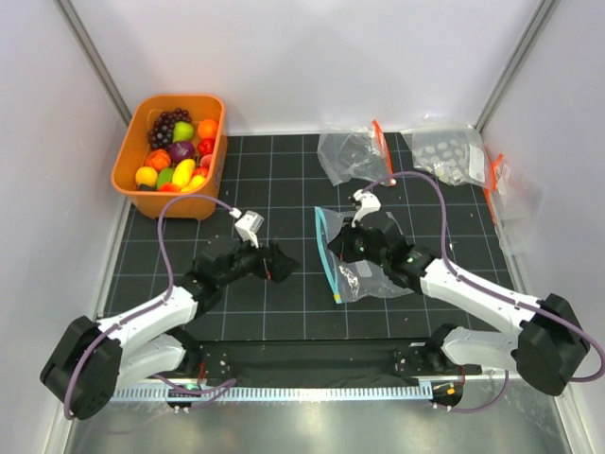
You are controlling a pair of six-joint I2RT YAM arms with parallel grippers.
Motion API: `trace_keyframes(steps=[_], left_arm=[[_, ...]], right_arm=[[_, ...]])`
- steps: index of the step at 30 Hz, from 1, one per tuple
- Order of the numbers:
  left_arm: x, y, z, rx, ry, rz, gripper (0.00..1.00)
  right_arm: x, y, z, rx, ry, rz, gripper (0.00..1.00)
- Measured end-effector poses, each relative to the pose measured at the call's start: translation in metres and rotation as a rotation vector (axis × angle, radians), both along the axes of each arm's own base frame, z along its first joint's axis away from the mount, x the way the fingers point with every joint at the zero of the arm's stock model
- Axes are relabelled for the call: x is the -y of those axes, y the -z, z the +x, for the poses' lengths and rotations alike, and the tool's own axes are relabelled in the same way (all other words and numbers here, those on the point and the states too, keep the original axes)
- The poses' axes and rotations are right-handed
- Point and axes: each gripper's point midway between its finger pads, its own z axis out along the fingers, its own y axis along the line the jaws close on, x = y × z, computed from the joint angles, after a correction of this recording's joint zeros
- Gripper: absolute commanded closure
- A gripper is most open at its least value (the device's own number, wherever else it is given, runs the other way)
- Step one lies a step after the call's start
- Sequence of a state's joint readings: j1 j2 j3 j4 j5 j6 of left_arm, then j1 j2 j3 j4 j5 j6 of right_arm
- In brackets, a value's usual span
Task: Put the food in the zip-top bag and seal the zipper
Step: Pick up the zipper food storage bag at the center of the board, then open the zipper of the food storage bag.
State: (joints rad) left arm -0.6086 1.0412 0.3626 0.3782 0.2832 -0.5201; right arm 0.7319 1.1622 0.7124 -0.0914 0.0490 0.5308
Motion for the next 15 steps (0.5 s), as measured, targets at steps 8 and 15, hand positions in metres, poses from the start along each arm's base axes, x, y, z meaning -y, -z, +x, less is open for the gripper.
trace_keyframes(steps=[8, 15], left_arm=[[0.007, 0.003, 0.006, -0.047, -0.003, -0.014, 0.0], [0.012, 0.004, 0.011, -0.091, -0.02, -0.025, 0.12]], right_arm=[[-0.033, -0.013, -0.029, 0.038, -0.114, 0.038, 0.99], [-0.052, -0.014, -0.038, 0.055, -0.131, 0.053, 0.99]])
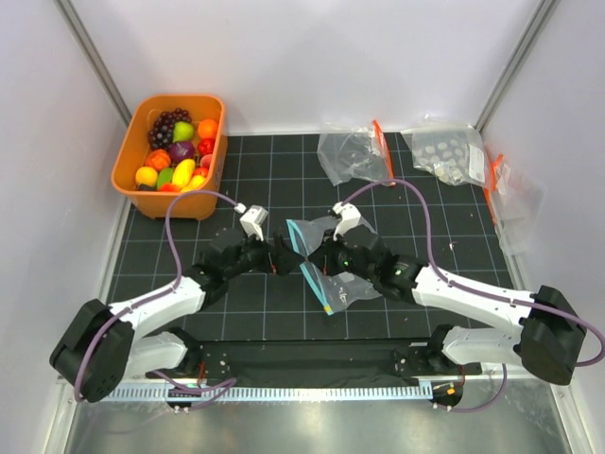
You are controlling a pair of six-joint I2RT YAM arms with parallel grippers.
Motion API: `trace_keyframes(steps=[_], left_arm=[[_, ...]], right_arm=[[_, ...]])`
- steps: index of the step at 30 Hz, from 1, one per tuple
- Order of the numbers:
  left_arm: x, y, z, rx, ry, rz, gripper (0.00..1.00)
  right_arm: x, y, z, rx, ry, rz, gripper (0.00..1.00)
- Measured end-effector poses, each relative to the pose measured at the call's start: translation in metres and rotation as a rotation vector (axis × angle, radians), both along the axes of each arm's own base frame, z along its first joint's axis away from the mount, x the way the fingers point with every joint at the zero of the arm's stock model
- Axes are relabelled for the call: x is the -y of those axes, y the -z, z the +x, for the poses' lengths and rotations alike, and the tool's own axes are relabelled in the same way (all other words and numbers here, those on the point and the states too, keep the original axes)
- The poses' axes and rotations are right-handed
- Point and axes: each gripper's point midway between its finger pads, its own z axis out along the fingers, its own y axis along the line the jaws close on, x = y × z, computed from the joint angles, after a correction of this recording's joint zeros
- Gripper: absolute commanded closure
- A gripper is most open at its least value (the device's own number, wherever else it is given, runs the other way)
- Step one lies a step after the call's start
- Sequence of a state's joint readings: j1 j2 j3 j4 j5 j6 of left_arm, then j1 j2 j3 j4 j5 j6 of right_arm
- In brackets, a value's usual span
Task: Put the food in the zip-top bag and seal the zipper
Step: Open the zipper of the food storage bag.
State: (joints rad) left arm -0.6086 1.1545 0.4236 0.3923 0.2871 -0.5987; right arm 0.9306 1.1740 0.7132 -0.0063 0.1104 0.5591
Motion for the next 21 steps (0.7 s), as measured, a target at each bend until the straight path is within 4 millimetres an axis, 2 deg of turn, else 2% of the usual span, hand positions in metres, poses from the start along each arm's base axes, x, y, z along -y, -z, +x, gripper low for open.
trace_keyframes(steps=[3, 7, 8, 10, 11, 12, 13, 15, 17, 18, 20, 21], left_arm=[[0.002, 0.004, 0.003, -0.019, -0.001, 0.005, 0.19], [0.006, 0.006, 0.006, -0.038, 0.001, 0.007, 0.33], [0.007, 0.007, 0.006, -0.045, 0.002, 0.005, 0.45], [0.009, 0.008, 0.007, -0.055, 0.006, 0.006, 0.61], [0.01, 0.009, 0.007, -0.061, 0.012, 0.004, 0.81], [0.012, 0.01, 0.007, -0.069, 0.016, 0.003, 0.93], [0.013, 0.01, 0.007, -0.074, 0.023, 0.003, 1.0], [0.015, 0.011, 0.007, -0.076, 0.036, 0.005, 1.0], [0.016, 0.011, 0.006, -0.075, 0.043, 0.004, 1.0], [0.016, 0.009, 0.006, -0.072, 0.043, 0.002, 1.0], [0.015, 0.003, 0.006, -0.056, 0.043, -0.007, 1.0], [0.015, -0.001, 0.005, -0.045, 0.043, -0.014, 1.0]], right_arm=[[-0.002, -0.003, 0.001, 0.013, 0.008, 0.01, 0.99], [-0.004, -0.006, 0.002, 0.026, 0.02, 0.017, 0.99], [-0.004, -0.007, 0.002, 0.028, 0.02, 0.019, 0.99], [-0.006, -0.007, 0.0, 0.03, 0.016, 0.019, 0.99], [-0.007, -0.007, -0.002, 0.031, 0.012, 0.019, 0.99], [-0.008, -0.007, -0.003, 0.031, 0.007, 0.017, 0.99], [-0.009, -0.008, -0.005, 0.031, 0.003, 0.017, 0.99], [-0.01, -0.01, -0.006, 0.034, 0.004, 0.011, 0.99], [-0.009, -0.013, -0.006, 0.035, 0.012, -0.006, 0.91], [-0.009, -0.014, -0.006, 0.036, 0.018, -0.013, 0.82], [-0.005, -0.018, -0.004, 0.038, 0.038, -0.044, 0.72], [-0.003, -0.021, -0.002, 0.042, 0.046, -0.063, 0.63]])
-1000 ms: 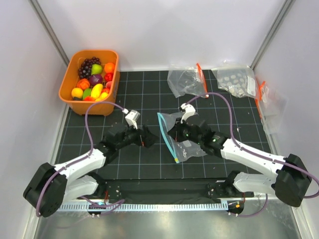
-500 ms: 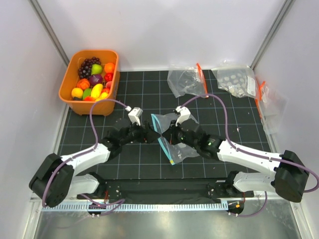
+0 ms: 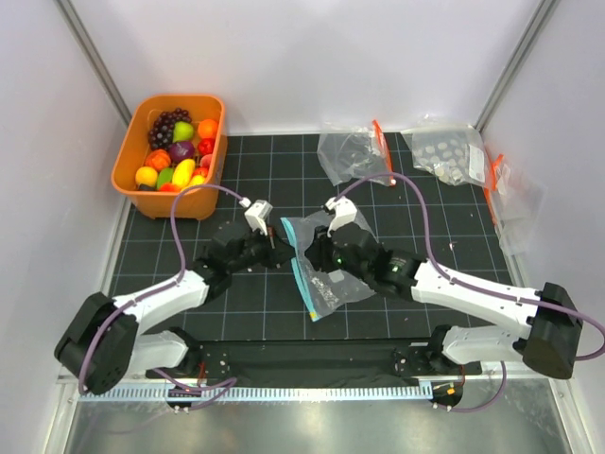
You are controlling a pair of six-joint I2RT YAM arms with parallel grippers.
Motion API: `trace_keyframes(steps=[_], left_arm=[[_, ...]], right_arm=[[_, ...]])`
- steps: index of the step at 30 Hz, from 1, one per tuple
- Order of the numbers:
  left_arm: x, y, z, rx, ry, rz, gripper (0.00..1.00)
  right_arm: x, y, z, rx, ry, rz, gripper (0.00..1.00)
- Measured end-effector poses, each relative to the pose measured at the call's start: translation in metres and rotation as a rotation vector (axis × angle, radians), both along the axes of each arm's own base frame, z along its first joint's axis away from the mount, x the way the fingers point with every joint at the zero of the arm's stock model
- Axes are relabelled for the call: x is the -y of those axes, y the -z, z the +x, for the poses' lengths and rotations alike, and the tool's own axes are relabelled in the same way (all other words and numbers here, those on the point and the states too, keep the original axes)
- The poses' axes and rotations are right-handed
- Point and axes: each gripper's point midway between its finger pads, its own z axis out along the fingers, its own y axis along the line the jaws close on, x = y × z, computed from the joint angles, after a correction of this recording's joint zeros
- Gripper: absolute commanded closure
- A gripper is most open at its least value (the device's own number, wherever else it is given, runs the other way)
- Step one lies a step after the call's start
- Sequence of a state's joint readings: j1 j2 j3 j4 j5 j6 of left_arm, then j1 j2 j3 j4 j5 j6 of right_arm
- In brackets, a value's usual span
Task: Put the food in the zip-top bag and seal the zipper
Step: Open the zipper of the food storage bag.
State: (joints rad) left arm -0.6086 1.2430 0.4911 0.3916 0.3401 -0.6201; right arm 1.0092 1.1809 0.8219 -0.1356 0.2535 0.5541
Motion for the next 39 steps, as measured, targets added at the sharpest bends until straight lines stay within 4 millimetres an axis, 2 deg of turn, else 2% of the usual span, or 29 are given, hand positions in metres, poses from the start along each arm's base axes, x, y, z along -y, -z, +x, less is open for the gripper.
trace_keyframes(steps=[3, 6, 11, 17, 26, 39], left_arm=[[-0.002, -0.018, -0.001, 0.051, -0.007, -0.03, 1.0], [-0.005, -0.029, -0.002, 0.082, -0.013, -0.047, 1.0], [-0.006, -0.029, -0.003, 0.083, -0.016, -0.045, 1.0], [-0.006, -0.027, -0.003, 0.081, -0.015, -0.041, 1.0], [-0.007, -0.026, -0.004, 0.08, -0.014, -0.038, 1.0], [-0.007, -0.025, -0.004, 0.083, -0.012, -0.031, 1.0]], right_arm=[[0.0, -0.008, 0.002, 0.017, 0.016, -0.062, 0.5], [-0.005, -0.012, -0.001, 0.031, 0.013, -0.136, 0.46], [-0.028, -0.015, -0.014, 0.092, -0.014, -0.273, 0.44], [-0.038, 0.003, -0.027, 0.178, -0.006, -0.441, 0.42], [-0.026, 0.026, -0.018, 0.268, 0.099, -0.651, 0.46], [-0.011, 0.032, -0.008, 0.318, 0.189, -0.709, 0.48]])
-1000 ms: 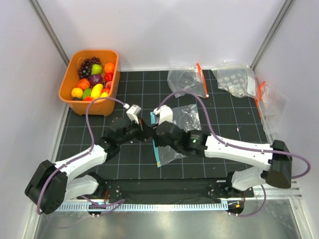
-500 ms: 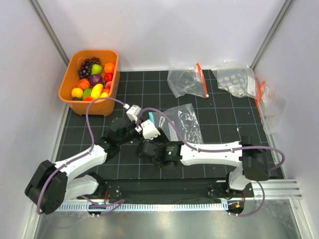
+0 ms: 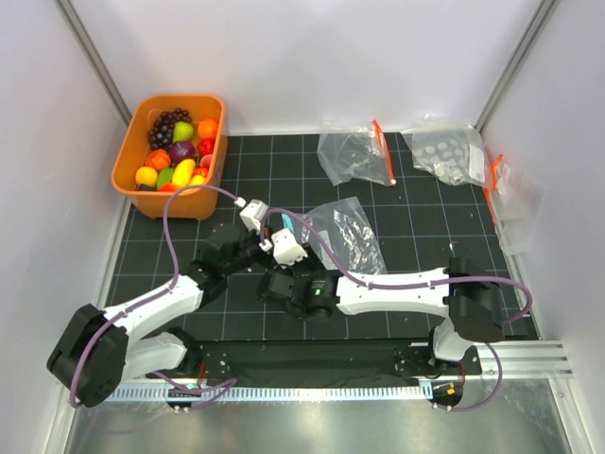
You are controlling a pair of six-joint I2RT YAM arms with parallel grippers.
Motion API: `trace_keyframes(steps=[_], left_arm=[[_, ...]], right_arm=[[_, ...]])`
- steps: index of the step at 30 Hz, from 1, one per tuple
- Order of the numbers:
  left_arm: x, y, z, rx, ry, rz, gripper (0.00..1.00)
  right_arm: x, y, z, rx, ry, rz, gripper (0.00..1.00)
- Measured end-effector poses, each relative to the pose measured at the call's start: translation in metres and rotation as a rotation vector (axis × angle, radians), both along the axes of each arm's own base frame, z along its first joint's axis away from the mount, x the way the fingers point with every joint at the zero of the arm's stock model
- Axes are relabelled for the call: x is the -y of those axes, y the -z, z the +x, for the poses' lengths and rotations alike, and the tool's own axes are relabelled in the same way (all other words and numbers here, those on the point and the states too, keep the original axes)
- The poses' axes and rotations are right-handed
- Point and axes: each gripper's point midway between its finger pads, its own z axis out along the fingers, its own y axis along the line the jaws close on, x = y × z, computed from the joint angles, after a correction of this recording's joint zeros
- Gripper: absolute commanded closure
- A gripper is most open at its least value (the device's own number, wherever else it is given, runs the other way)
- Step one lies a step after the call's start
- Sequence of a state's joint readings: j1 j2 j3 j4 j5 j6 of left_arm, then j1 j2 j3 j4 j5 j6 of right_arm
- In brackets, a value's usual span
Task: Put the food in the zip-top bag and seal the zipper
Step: Open the zipper of the food storage bag.
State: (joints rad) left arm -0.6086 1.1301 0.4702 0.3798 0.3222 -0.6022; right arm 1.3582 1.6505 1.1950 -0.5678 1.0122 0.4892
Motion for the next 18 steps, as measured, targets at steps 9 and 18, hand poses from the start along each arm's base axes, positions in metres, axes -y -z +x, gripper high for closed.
trace_keyframes(steps=[9, 18], left_arm=[[-0.001, 0.004, -0.001, -0.014, -0.001, 0.011, 1.0], [-0.007, 0.026, 0.006, -0.075, -0.043, 0.096, 1.0]], right_arm=[[0.007, 0.006, 0.01, 0.022, 0.059, 0.016, 0.87], [0.047, -0.006, 0.034, 0.016, 0.153, 0.042, 0.99]])
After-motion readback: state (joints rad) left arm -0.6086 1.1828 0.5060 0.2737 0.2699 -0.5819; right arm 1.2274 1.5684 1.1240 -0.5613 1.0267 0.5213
